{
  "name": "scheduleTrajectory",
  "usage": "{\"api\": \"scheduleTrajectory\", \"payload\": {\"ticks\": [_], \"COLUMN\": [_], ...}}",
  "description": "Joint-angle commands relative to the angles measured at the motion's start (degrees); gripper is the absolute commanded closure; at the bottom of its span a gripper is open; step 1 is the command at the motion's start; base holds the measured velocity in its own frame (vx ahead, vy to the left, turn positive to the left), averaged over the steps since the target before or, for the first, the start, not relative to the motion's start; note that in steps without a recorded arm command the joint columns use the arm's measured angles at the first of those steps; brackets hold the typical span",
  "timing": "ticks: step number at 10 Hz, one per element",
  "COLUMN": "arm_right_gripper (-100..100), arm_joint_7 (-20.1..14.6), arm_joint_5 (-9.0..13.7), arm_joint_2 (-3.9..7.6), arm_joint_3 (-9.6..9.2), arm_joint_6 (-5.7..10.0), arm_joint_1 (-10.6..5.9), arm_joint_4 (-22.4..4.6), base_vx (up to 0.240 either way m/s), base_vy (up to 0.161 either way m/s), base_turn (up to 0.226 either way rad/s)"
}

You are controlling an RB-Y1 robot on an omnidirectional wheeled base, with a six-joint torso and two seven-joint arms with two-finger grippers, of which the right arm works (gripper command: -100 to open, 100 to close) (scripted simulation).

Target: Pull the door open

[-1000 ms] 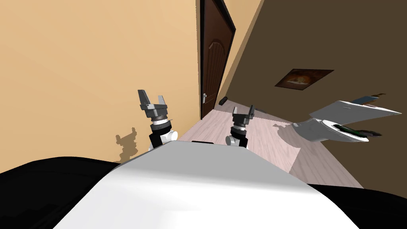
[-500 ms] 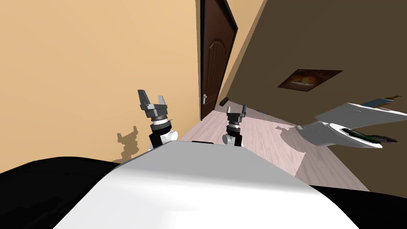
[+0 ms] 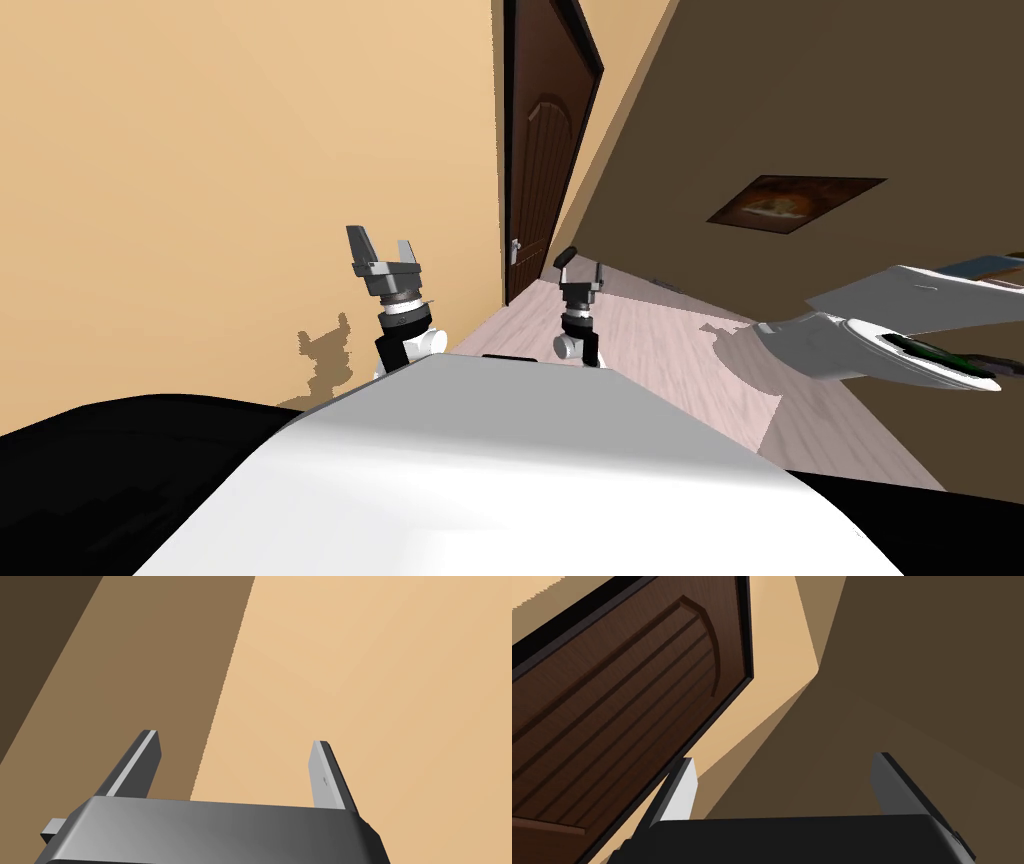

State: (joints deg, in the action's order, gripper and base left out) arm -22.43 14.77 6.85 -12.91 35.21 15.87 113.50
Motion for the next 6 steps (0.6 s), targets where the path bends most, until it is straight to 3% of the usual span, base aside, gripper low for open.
{"api": "scheduleTrajectory", "payload": {"ticks": [1, 6], "arm_right_gripper": [-100, -100], "arm_joint_7": [-1.74, -7.64], "arm_joint_5": [0.96, 4.54], "arm_joint_2": [0.44, 2.39], "arm_joint_3": [-1.65, -6.52], "arm_joint_6": [0.02, -0.05], "arm_joint_1": [-1.18, -5.56], "arm_joint_4": [-1.47, -6.58], "base_vx": [0.092, 0.099], "base_vy": [-0.053, -0.035], "base_turn": [0.033, 0.043]}}
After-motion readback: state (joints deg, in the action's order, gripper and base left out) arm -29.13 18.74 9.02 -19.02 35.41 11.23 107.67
